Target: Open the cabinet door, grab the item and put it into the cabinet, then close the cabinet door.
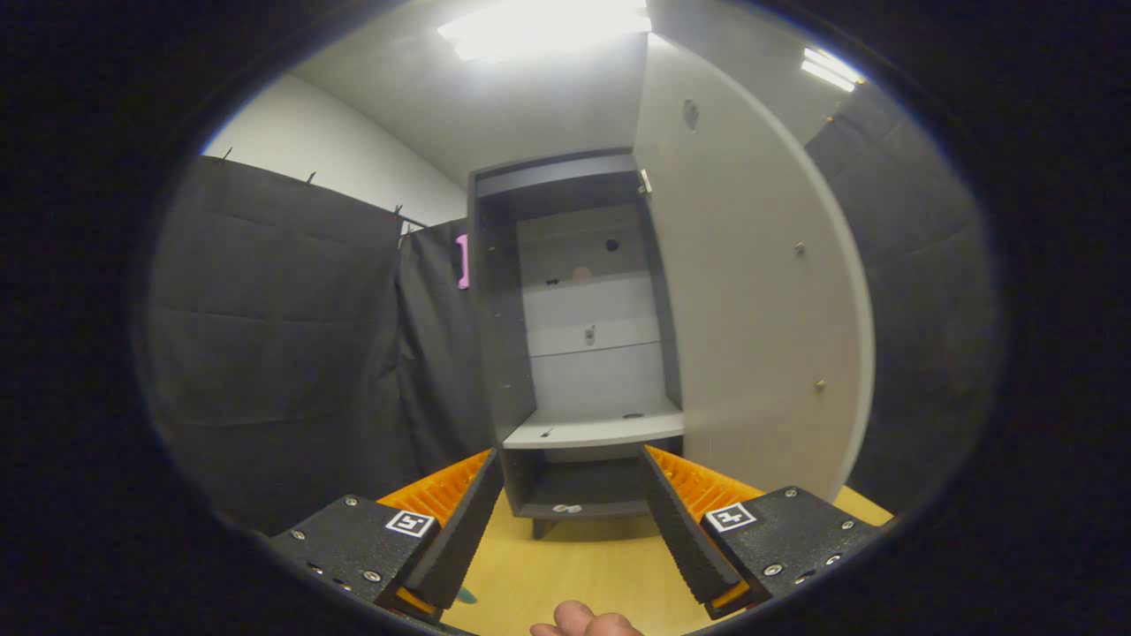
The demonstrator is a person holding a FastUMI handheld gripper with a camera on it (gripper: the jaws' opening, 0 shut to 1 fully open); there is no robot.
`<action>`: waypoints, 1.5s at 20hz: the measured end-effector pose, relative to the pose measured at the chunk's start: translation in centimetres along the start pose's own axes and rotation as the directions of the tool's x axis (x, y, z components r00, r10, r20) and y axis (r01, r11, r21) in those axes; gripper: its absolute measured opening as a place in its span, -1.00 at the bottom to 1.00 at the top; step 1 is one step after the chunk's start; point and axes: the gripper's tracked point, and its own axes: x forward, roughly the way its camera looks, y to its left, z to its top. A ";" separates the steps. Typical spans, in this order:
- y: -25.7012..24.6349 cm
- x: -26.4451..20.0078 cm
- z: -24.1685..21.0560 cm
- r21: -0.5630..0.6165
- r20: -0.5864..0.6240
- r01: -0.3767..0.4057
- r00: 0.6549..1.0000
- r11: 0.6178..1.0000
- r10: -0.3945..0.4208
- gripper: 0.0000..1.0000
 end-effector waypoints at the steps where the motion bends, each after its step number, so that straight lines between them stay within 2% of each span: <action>1: 1.5 0.9 -1.3 0.008 -0.006 -0.023 1.000 1.000 0.023 0.90; 6: 7.4 3.6 -9.6 0.064 -0.078 -0.081 0.993 0.995 0.086 0.90; 11: 13.1 5.8 -19.6 -0.006 -0.190 -0.143 0.972 0.990 0.139 0.90; 14: 15.0 7.3 -26.0 -0.002 -0.281 -0.133 0.951 0.991 0.127 0.91; 17: 14.9 8.1 -30.3 -0.012 -0.329 -0.070 0.942 0.997 0.062 0.91; 19: 15.1 7.9 -33.1 -0.016 -0.367 -0.057 0.929 0.998 0.047 0.91; 26: 14.6 8.7 -38.1 -0.054 -0.420 -0.001 0.907 0.999 -0.022 0.91; 30: 14.1 9.5 -39.3 -0.088 -0.427 0.014 0.903 0.996 -0.051 0.87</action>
